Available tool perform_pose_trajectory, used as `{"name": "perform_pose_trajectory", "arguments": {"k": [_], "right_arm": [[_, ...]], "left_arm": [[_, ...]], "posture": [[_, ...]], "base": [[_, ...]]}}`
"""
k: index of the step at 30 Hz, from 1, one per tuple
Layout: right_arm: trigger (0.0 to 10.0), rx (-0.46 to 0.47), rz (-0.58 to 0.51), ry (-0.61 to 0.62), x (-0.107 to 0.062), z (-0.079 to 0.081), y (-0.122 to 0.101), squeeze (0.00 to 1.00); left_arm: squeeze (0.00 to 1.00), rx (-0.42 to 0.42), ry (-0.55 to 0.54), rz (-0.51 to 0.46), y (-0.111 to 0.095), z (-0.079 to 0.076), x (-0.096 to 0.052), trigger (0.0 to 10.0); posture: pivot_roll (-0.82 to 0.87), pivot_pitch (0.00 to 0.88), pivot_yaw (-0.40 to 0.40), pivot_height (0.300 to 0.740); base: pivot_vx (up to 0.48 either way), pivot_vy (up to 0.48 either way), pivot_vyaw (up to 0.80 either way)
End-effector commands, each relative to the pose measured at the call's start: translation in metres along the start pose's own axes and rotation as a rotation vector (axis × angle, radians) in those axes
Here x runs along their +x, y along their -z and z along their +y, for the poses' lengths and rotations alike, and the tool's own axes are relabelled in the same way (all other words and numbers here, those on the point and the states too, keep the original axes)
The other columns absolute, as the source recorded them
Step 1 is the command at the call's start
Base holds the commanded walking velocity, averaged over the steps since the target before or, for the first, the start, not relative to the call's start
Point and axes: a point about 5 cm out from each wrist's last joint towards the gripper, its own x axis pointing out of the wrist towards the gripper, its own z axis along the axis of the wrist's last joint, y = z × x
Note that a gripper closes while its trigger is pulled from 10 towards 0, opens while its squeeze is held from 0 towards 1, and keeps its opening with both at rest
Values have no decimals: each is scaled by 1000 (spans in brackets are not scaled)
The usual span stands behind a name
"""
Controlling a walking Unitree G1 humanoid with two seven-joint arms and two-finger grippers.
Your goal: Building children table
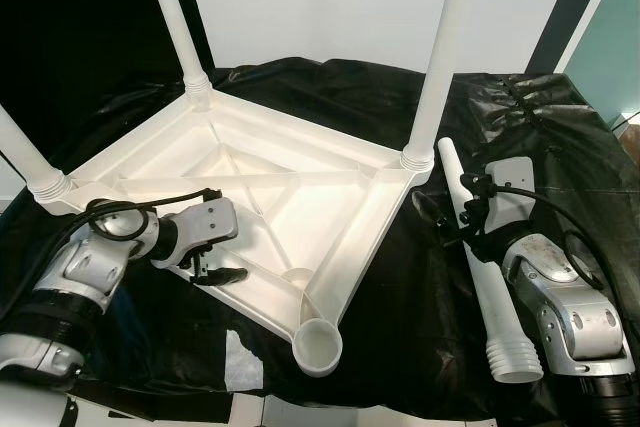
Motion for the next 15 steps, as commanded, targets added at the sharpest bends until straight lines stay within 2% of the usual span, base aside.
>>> {"name": "perform_pose_trajectory", "arguments": {"k": [1, 6, 7, 8, 9, 11, 15], "right_arm": [[10000, 10, -19, -26, -3, 3, -3, 0], [10000, 27, -55, -66, -7, 10, -7, 0], [10000, 46, -81, -96, -9, 15, -9, 0], [10000, 46, -81, -96, -9, 15, -9, 0], [10000, 68, -103, -122, -12, 21, -10, 0], [10000, 94, -113, -150, -14, 27, -8, 0], [10000, 120, -106, -157, -13, 29, -3, 0]], "left_arm": [[0, -2, -69, 65, 7, 6, 2, 10000], [0, -8, -66, 100, 8, 12, 4, 10000], [0, -11, -68, 109, 8, 15, 5, 5686], [0, -11, -68, 109, 8, 15, 5, 5686], [0, -26, -61, 104, 6, 18, 6, 0], [0, -42, -47, 88, 4, 20, 6, 0], [0, -62, -37, 67, 3, 19, 7, 0]], "posture": [[-60, 46, 37, 740], [-53, 49, 34, 740], [-49, 52, 33, 740], [-49, 52, 33, 740], [-47, 53, 30, 740], [-39, 53, 22, 740], [-30, 49, 13, 740]], "base": [[0, 0, 0], [0, 0, 0], [0, 0, 0], [0, 0, 0], [0, 0, 0], [0, 0, 0], [0, 0, 0]]}}
